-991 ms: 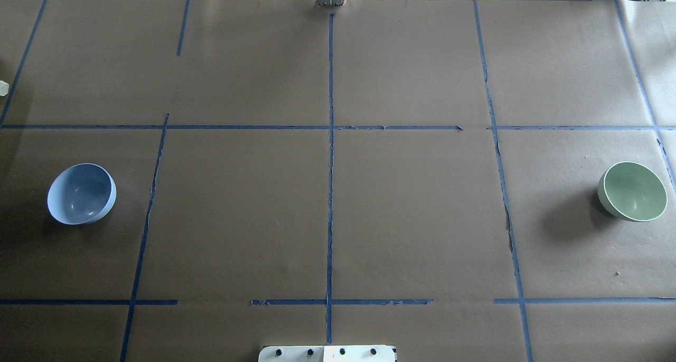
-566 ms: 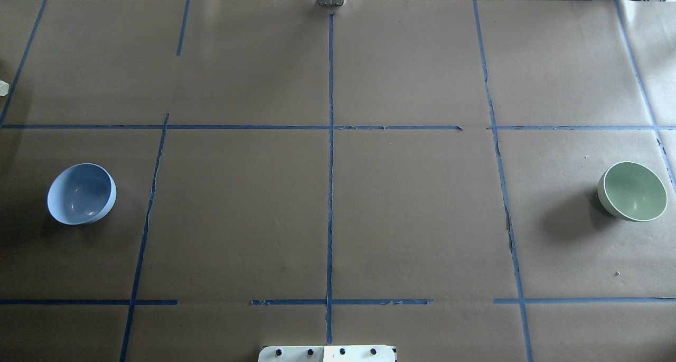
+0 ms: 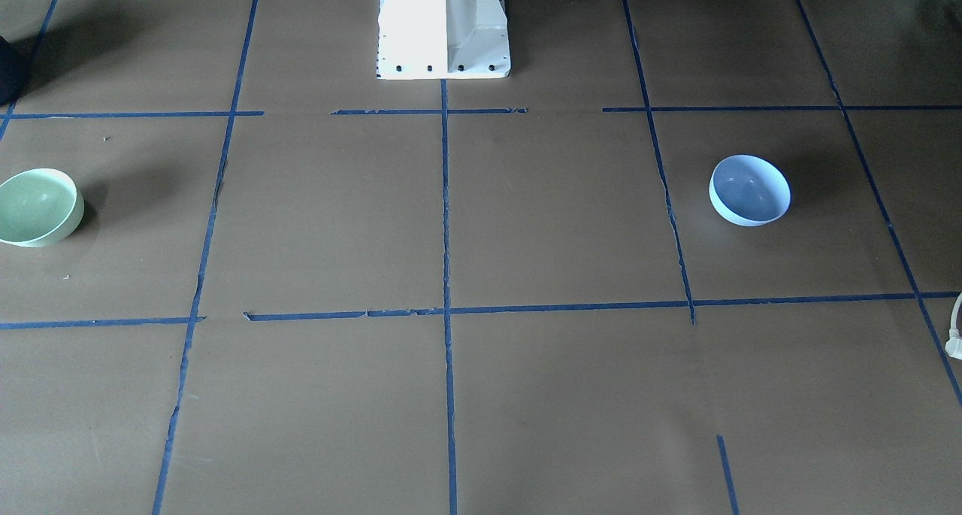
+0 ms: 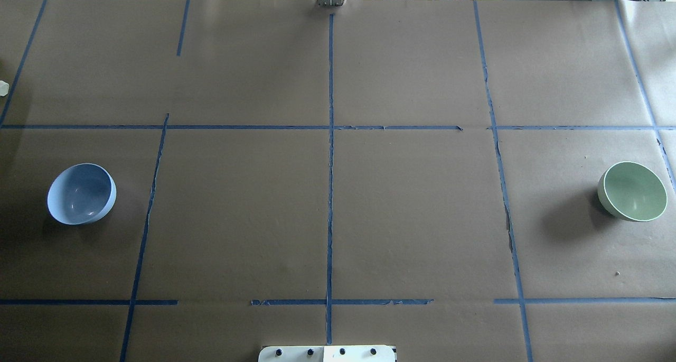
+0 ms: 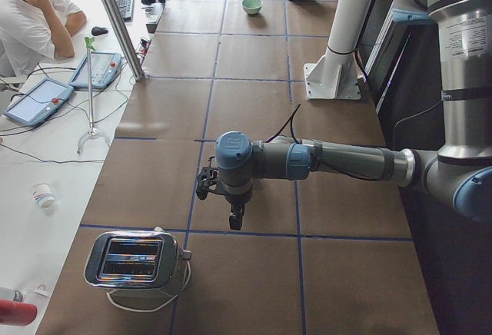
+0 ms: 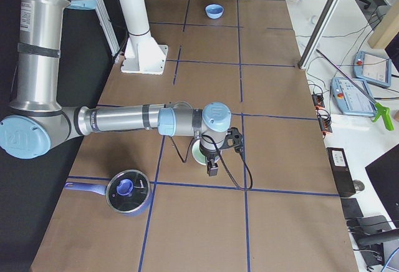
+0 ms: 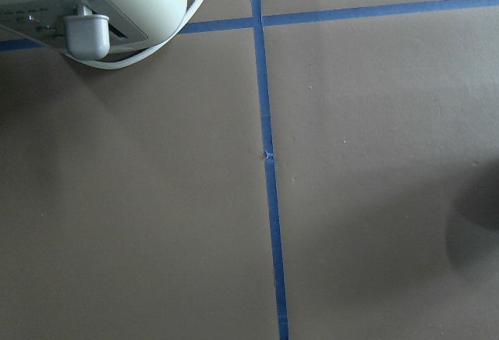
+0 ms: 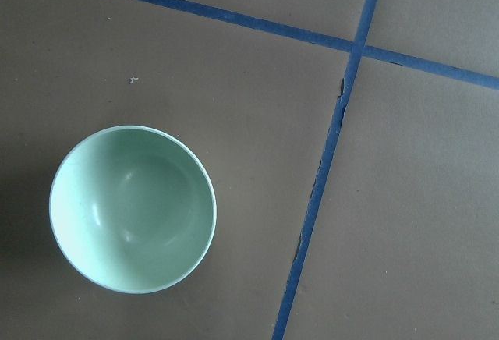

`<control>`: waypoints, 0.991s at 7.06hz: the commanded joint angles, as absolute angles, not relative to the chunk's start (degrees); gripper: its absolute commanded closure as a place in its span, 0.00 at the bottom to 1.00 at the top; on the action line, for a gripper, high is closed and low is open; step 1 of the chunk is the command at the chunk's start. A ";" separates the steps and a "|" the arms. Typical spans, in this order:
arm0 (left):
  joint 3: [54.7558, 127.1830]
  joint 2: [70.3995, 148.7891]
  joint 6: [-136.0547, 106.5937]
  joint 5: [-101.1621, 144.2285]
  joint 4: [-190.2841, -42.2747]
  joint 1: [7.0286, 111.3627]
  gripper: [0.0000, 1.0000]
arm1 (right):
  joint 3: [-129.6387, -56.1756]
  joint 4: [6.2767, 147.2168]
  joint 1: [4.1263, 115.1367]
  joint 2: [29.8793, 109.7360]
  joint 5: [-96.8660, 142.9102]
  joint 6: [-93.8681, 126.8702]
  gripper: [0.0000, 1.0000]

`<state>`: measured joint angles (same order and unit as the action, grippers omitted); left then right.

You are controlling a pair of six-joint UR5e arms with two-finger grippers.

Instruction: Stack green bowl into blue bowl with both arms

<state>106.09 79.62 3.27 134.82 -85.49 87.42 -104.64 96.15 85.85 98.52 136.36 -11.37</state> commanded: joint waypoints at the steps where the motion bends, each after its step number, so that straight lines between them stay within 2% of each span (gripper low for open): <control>1: 106.08 79.98 -9.93 134.91 -93.45 80.28 0.00 | -104.76 96.07 85.34 98.35 137.55 -11.25 0.00; 4: 103.55 81.81 -36.75 135.00 -110.61 66.39 0.00 | -104.59 96.15 84.73 98.17 137.55 -11.07 0.00; 7: 93.02 85.75 -50.32 134.30 -126.18 60.74 0.00 | -104.15 96.15 84.20 98.17 137.64 -11.07 0.00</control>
